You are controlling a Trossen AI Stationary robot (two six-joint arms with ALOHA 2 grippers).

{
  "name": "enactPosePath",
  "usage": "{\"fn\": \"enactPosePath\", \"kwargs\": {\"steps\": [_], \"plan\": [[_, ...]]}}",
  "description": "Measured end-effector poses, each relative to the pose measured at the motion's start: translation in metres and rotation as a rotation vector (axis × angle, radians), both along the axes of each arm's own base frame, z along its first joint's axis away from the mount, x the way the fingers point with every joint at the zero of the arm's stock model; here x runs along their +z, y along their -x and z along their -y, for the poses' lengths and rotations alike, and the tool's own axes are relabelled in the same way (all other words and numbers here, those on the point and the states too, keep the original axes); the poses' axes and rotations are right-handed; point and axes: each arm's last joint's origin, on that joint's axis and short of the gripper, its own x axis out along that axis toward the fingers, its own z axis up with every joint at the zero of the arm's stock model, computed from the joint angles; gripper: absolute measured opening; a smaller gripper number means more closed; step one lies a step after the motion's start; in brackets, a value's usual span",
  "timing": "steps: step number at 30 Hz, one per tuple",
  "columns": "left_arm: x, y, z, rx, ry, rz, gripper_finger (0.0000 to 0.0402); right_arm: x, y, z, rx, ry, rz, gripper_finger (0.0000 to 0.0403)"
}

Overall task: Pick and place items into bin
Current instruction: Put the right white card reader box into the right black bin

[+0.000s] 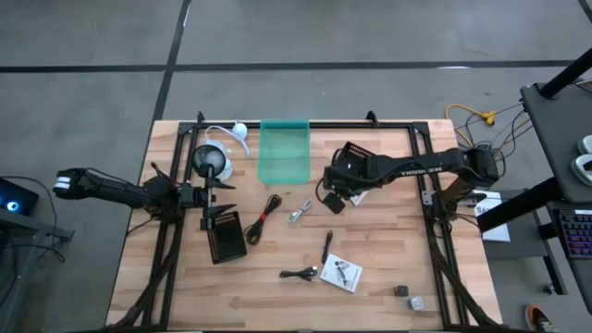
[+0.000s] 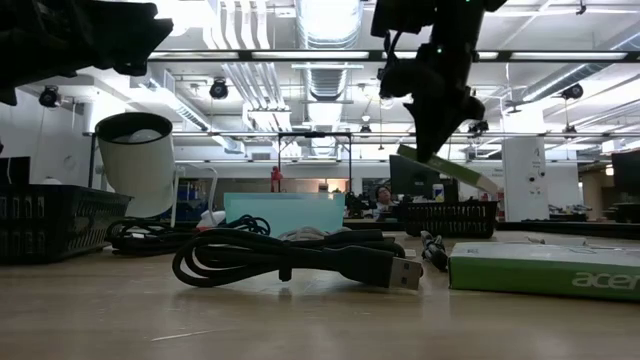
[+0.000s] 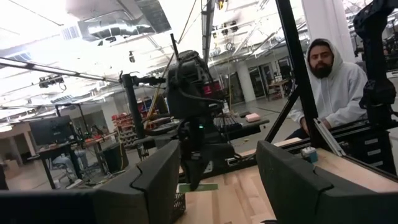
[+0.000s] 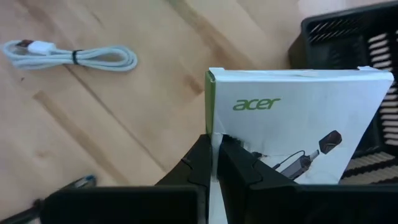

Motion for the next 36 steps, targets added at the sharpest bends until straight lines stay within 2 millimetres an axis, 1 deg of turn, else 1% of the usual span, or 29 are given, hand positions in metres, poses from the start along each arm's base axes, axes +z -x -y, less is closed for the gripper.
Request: {"fn": "enactPosePath", "kwargs": {"steps": [5, 9, 15, 18, 23, 27, 36], "plan": [[0.000, 0.000, 0.000, 0.000, 0.000, 0.000, 0.0196, 0.000, 0.003, 0.023, 0.003, 0.015, -0.021, 0.0008], [0.000, 0.000, 0.000, 0.001, 0.000, 0.000, 0.0196, 0.002, 0.006, 0.040, 0.005, -0.030, -0.025, 0.0008], [0.000, 0.000, 0.000, 0.000, -0.001, -0.001, 0.0196, 0.012, 0.006, 0.061, 0.086, 0.010, -0.029, 0.0008], [0.000, 0.000, 0.000, 0.001, -0.001, -0.001, 0.0196, 0.012, 0.009, 0.068, 0.122, 0.028, -0.047, 0.0008], [0.000, 0.000, 0.000, 0.001, -0.001, -0.003, 0.0196, 0.012, 0.014, 0.078, 0.114, 0.026, -0.077, 0.0008], [0.000, 0.000, 0.000, 0.001, -0.001, -0.004, 0.0196, 0.011, 0.017, 0.081, 0.110, 0.021, -0.097, 0.0008], [-0.001, 0.000, 0.000, 0.004, -0.001, -0.004, 0.0196, 0.011, 0.018, 0.082, 0.121, 0.028, -0.108, 0.0008]]}}
